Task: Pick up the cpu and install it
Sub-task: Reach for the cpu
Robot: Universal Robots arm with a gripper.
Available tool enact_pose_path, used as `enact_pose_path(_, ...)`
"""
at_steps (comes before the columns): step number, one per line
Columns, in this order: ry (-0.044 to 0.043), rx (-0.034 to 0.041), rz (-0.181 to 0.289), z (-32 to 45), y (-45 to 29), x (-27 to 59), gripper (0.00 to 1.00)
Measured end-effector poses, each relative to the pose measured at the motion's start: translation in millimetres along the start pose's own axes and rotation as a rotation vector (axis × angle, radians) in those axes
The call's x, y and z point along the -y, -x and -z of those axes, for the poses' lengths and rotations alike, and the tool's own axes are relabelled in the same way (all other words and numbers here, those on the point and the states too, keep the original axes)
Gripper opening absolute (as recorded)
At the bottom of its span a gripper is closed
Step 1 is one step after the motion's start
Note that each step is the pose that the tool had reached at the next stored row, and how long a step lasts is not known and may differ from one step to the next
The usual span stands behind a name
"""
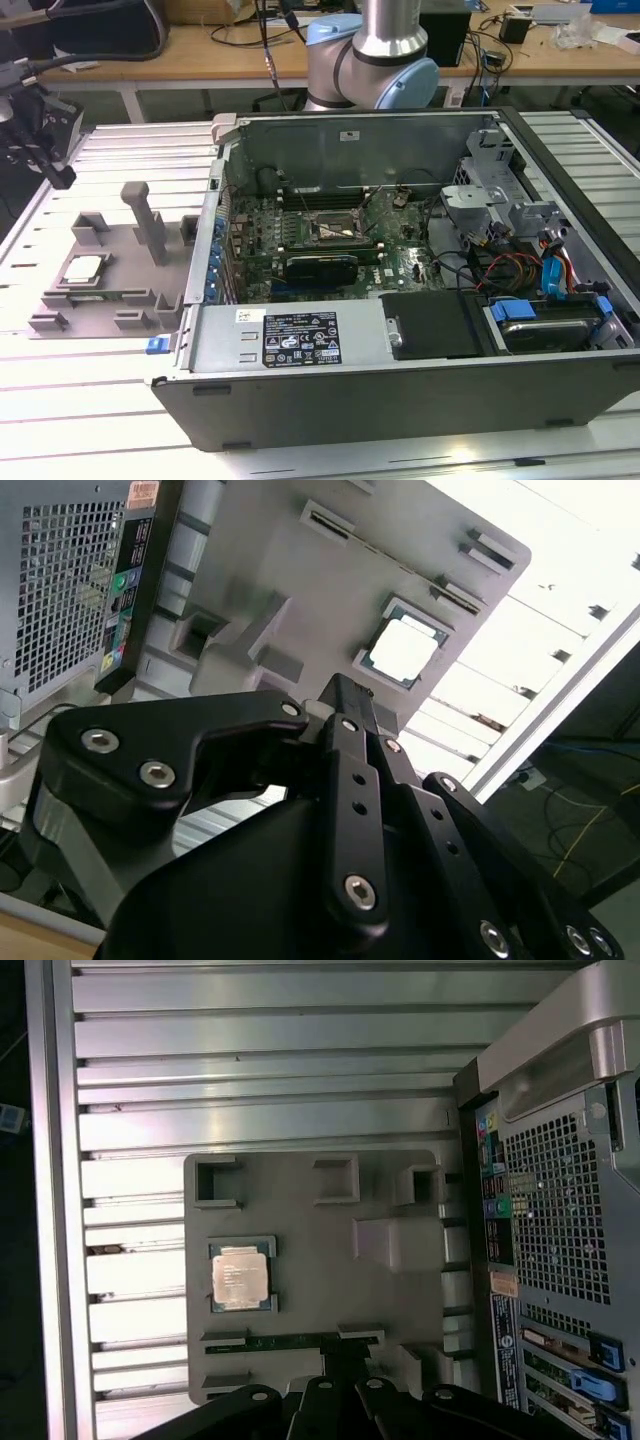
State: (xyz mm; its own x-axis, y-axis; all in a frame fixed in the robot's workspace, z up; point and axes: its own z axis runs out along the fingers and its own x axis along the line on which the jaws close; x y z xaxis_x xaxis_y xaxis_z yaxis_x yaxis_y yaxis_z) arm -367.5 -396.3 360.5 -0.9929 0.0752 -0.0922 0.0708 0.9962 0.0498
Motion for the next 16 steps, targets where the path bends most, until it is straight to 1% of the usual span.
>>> enact_pose_path(1, -0.0002, -0.0038, 0.000, -0.5, -0.1, 0.0, 0.11)
enact_pose_path(2, -0.0010, -0.0137, -0.001, -1.1, -0.2, 0.0, 0.11)
enact_pose_path(3, -0.0023, -0.0306, -0.001, -2.1, -0.2, 0.1, 0.11)
enact_pose_path(4, -0.0030, -0.0399, -0.002, -2.7, -0.2, 0.1, 0.11)
enact_pose_path(5, -0.0034, -0.0456, -0.002, -3.0, -0.3, 0.1, 0.11)
enact_pose_path(9, -0.0035, -0.0469, -0.002, -3.7, -0.3, 0.1, 0.11)
enact_pose_path(11, -0.0035, -0.0470, -0.002, -9.4, -1.0, 0.2, 0.11)
enact_pose_path(13, -0.0027, -0.0472, -0.002, -13.0, -2.2, -1.0, 0.11)
enact_pose_path(16, -0.0015, -0.0471, -0.002, -19.5, -5.1, -5.6, 0.11)
